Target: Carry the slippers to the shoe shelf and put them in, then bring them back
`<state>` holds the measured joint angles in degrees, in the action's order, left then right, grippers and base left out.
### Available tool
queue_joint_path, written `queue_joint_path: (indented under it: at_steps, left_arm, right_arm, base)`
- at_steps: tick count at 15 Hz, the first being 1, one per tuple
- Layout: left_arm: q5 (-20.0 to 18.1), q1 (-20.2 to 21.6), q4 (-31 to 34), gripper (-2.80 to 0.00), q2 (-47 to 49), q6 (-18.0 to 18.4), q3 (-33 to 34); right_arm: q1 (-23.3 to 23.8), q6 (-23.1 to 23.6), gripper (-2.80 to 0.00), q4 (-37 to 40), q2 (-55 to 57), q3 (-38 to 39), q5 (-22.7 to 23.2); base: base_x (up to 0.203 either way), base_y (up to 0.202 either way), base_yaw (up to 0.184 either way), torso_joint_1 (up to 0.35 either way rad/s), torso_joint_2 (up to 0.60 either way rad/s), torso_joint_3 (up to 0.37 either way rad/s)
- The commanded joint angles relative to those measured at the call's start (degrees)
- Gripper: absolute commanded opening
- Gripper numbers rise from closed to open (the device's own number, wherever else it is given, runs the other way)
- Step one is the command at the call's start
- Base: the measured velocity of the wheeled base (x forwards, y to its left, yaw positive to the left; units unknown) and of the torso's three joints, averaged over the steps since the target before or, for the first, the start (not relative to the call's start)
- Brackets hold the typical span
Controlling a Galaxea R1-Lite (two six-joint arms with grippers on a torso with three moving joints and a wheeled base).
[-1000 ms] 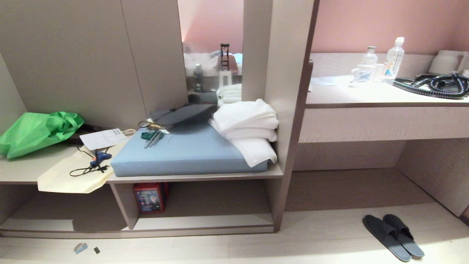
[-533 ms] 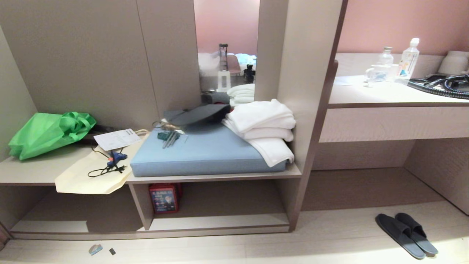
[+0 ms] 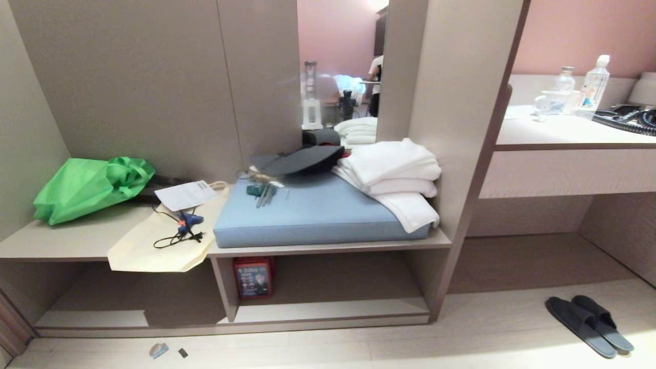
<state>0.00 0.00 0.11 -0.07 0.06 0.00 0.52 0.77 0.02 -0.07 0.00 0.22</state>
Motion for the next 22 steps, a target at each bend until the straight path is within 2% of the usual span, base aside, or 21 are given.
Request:
queue_joint_path:
  at_steps: [1, 4, 10, 22]
  left_arm:
    - [0.0, 0.0, -0.1, -2.8, 0.1, 0.2, 0.0]
    - [0.0, 0.0, -0.1, -2.8, 0.0, 0.2, 0.0]
    - [0.0, 0.0, -0.1, -2.8, 0.0, 0.0, 0.0]
    - [0.0, 0.0, -0.1, -2.8, 0.0, -0.1, 0.0]
  right_arm:
    - [0.0, 0.0, -2.8, 0.0, 0.1, 0.1, 0.0]
    - [0.0, 0.0, -2.8, 0.1, 0.1, 0.1, 0.0]
    - [0.0, 0.0, -2.8, 0.0, 0.1, 0.1, 0.0]
    - [0.0, 0.0, -2.8, 0.0, 0.1, 0.1, 0.0]
  base:
    - [0.0, 0.196, -0.002, 0.005, 0.0, 0.005]
    - [0.0, 0.137, -0.001, -0.001, 0.0, 0.003]
    - [0.0, 0.0, 0.0, 0.0, 0.0, 0.0]
    - [-0.19, 0.0, 0.001, 0.003, 0.0, 0.002]
